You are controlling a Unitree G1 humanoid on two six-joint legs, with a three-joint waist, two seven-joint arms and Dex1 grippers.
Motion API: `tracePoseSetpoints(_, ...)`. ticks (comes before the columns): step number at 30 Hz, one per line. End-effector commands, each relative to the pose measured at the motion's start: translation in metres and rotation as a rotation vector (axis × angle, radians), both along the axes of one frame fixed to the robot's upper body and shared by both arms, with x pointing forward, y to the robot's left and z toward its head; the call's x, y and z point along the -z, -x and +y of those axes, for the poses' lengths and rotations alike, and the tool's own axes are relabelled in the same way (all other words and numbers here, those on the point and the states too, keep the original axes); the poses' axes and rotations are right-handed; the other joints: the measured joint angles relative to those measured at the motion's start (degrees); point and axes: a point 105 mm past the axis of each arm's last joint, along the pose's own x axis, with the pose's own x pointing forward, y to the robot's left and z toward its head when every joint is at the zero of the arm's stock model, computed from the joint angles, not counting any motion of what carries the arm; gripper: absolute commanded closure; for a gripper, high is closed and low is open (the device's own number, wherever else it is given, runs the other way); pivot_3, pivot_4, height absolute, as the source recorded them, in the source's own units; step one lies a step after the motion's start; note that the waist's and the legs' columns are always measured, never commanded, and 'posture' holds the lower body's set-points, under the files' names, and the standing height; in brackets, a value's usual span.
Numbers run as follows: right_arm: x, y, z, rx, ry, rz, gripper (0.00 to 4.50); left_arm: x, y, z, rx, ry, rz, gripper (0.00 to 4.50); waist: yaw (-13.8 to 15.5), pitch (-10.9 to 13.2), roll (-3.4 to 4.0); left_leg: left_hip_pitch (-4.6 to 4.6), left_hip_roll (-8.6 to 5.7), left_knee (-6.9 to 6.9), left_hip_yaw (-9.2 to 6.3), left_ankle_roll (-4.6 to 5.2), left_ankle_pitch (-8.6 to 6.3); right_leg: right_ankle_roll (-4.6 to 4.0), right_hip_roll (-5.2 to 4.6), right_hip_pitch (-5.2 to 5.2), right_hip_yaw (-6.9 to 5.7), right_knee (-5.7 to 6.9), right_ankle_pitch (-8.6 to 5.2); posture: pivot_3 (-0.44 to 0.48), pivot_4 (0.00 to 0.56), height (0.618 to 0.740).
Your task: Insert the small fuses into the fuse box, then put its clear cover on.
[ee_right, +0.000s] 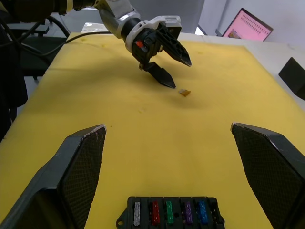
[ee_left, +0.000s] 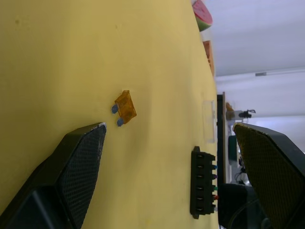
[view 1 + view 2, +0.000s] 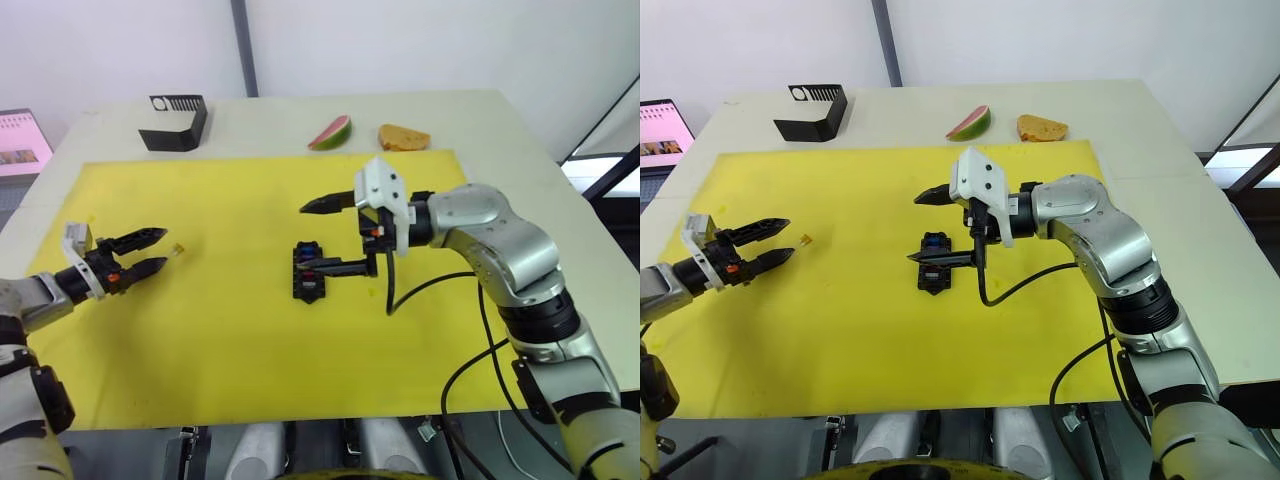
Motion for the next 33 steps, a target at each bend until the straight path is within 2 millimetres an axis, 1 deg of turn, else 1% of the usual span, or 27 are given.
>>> tracePoseSetpoints(1,-0.014,0.0,0.0,0.001,-0.018,-0.053,0.07,0.0,-0.006,-0.003,0.002,-0.014,-0.007,0.0,-0.02,0.0,0.0,0.0,0.0,0.0,0.0,0.0,0.0,0.0,0.0,0.0,0.0,0.0,0.0,0.0,0.15,0.74)
tracePoseSetpoints(5,-0.014,-0.001,-0.001,0.007,-0.014,-0.057,0.07,0.004,-0.012,-0.006,-0.005,-0.013,0.002,0.0,0.09,0.0,0.0,0.01,-0.01,0.0,0.0,0.0,0.0,0.0,0.0,0.0,0.0,0.02,0.0,0.0,0.15,0.74)
tracePoseSetpoints(14,-0.014,-0.003,-0.004,0.025,0.0,-0.067,0.07,0.015,-0.016,-0.012,-0.002,-0.012,0.021,0.0,0.26,-0.01,0.01,0.04,-0.02,0.01,-0.01,0.02,-0.01,0.0,-0.01,0.02,0.0,0.06,0.0,0.0,0.15,0.74)
tracePoseSetpoints(18,-0.014,-0.004,-0.005,0.028,0.005,-0.068,0.07,0.019,-0.019,-0.011,-0.024,-0.018,0.019,0.0,0.81,-0.01,0.02,0.05,-0.02,0.01,-0.01,0.02,-0.01,0.0,-0.02,0.02,0.0,0.07,0.0,0.0,0.15,0.74)
tracePoseSetpoints(20,-0.014,-0.004,-0.005,0.027,0.008,-0.069,0.0,0.021,-0.019,-0.011,-0.026,-0.027,0.026,0.55,1.07,-0.02,0.03,0.06,-0.02,0.02,-0.01,0.03,-0.02,0.0,-0.02,0.02,0.0,0.09,0.0,0.0,0.15,0.74)
tracePoseSetpoints(21,-0.014,-0.004,-0.005,0.026,0.01,-0.069,0.0,0.022,-0.018,-0.011,-0.022,-0.036,0.032,0.89,1.09,-0.02,0.03,0.06,-0.02,0.02,-0.01,0.03,-0.02,0.0,-0.02,0.02,0.0,0.09,0.0,0.0,0.15,0.74)
tracePoseSetpoints(23,-0.014,-0.004,-0.006,0.024,0.013,-0.068,0.0,0.026,-0.018,-0.011,-0.018,-0.056,0.039,1.86,1.06,-0.02,0.03,0.04,-0.02,0.02,-0.01,0.04,-0.02,0.0,-0.02,0.01,0.0,0.09,0.0,0.0,0.15,0.74)
tracePoseSetpoints(33,-0.012,-0.002,-0.006,0.023,0.016,-0.062,0.0,0.036,-0.019,-0.007,-0.054,-0.09,0.041,1.86,1.12,-0.02,0.03,0.06,-0.02,0.02,-0.01,0.06,-0.03,0.0,-0.02,0.02,0.0,0.1,0.0,0.0,0.15,0.74)
